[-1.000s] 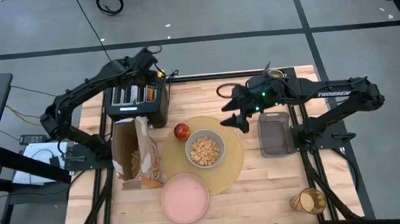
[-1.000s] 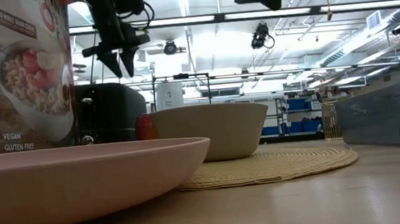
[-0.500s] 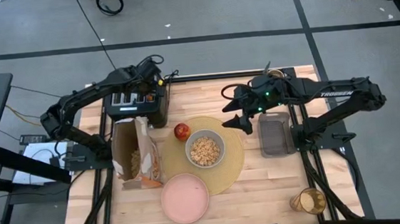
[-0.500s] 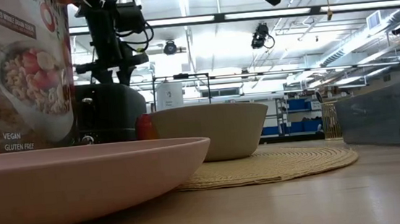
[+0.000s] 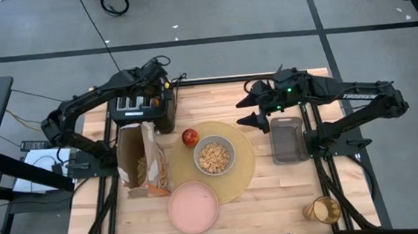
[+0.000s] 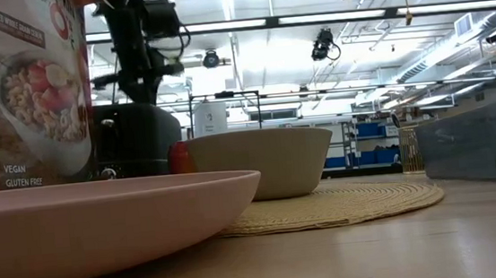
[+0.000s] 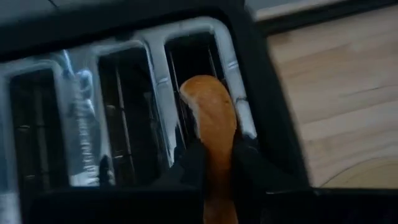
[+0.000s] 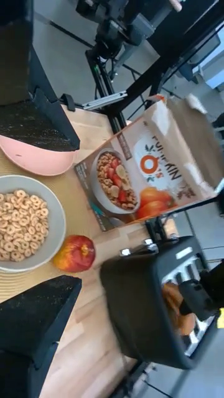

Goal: Arrange a breakfast setting
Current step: Put the toasted bagel on the light orange plate

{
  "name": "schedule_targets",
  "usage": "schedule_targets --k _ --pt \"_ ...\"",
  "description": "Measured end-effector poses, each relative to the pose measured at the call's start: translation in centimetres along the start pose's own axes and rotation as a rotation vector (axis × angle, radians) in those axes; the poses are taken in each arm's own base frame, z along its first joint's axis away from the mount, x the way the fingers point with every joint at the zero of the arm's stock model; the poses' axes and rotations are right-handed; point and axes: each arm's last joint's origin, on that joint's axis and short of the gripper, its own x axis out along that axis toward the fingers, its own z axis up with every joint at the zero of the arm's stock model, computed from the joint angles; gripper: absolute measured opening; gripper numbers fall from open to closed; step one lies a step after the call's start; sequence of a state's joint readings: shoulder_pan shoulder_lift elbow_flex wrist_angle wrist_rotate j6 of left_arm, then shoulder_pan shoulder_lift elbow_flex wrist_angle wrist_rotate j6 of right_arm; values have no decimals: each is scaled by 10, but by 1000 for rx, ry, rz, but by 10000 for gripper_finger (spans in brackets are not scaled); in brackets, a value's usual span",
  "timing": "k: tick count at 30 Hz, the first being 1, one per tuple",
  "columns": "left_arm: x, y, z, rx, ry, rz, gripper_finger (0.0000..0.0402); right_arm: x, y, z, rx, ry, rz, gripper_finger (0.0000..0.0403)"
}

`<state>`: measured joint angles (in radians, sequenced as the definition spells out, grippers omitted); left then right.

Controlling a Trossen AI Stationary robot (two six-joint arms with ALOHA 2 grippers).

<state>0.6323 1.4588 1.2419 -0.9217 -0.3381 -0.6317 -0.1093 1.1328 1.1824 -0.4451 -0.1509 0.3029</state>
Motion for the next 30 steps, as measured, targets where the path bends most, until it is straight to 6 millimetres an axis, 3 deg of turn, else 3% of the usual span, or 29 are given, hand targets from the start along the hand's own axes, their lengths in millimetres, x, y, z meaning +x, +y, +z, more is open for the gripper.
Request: schedule_targets --k 8,13,21,30 --pt "-68 -1 26 14 -195 -126 51 -24 -1 6 -68 -74 -31 345" --pt "-120 -12 26 149 -312 -267 51 -33 1 7 -71 -101 -26 345" --pt "-199 -55 -17 533 -437 -691 51 -39 15 0 -93 -65 33 345" --pt "-274 -87 -84 655 -548 -1215 51 -34 30 -8 -87 -18 61 345"
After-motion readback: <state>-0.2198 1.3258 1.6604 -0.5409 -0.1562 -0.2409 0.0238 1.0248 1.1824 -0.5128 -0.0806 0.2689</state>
